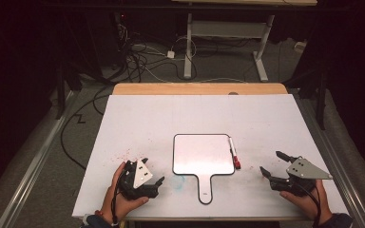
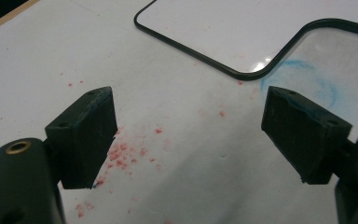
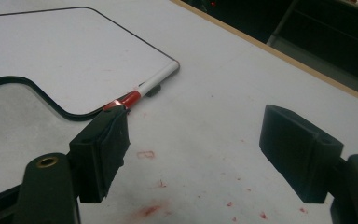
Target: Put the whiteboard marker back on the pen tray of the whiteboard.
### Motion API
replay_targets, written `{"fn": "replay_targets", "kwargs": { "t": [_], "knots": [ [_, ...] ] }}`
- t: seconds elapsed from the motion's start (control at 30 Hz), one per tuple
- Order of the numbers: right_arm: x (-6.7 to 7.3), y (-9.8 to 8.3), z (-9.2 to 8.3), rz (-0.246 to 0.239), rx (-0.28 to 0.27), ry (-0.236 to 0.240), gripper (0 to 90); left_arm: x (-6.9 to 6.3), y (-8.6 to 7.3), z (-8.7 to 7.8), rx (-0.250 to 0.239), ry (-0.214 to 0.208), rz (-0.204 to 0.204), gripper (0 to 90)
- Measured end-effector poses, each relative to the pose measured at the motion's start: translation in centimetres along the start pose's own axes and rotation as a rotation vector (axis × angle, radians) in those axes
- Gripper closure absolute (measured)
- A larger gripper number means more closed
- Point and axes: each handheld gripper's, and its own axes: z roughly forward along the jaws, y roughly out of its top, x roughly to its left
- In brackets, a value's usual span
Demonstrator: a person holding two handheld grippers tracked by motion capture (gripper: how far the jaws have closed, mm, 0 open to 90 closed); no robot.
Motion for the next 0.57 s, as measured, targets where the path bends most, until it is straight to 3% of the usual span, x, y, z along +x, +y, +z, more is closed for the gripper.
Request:
{"fn": "replay_targets", "kwargs": {
  "t": [0.57],
  "knots": [
    [0.19,0.07,0.22,-0.035,-0.007,-0.021,23.9,0.18,0.00,0.42,0.002,0.008,-0.006,17.1]
  ]
}}
